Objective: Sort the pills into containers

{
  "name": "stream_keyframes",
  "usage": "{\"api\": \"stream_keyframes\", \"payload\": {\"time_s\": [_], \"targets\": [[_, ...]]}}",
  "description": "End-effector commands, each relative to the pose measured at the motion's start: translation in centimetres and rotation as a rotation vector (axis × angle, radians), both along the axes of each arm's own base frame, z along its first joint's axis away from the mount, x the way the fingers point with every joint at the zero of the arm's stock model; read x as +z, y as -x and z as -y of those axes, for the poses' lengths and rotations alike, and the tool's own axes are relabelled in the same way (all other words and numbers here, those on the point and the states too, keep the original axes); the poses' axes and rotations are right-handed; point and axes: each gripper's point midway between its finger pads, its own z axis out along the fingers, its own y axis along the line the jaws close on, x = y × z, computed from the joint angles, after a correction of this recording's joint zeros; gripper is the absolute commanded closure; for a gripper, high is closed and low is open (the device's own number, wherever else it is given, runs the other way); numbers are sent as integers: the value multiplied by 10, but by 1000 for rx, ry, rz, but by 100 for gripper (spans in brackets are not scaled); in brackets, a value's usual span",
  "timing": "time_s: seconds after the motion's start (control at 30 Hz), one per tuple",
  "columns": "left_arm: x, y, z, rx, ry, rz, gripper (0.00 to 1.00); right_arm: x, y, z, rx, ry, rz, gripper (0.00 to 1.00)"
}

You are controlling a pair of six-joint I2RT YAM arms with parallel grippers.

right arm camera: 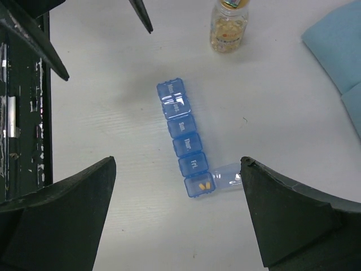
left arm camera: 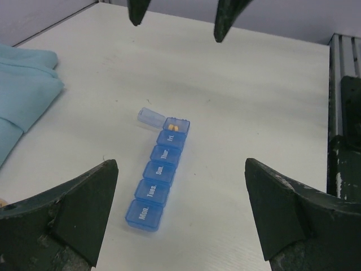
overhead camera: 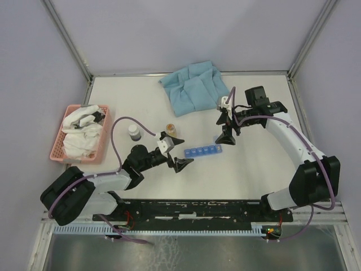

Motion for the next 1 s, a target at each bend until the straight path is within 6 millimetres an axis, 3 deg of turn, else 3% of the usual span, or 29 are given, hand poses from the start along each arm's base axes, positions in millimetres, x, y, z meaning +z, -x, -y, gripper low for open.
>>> {"api": "stream_keyframes", "payload": {"time_s": [0.0,0.23,0.6,0.97], "targets": [[31,-11,13,-13,2,313,1,4,-21,-1,-9,18,37,1],[-11,-21,26,-72,-144,344,1,-6,-66,5,-147,110,-14,6],[-83,-37,37,-147,-369,275,1,-57,-80,25,-302,213,-159,28],[-103,-54,39,-134,-478,137,10,-85,-92,35,-381,257,-240,44]]}}
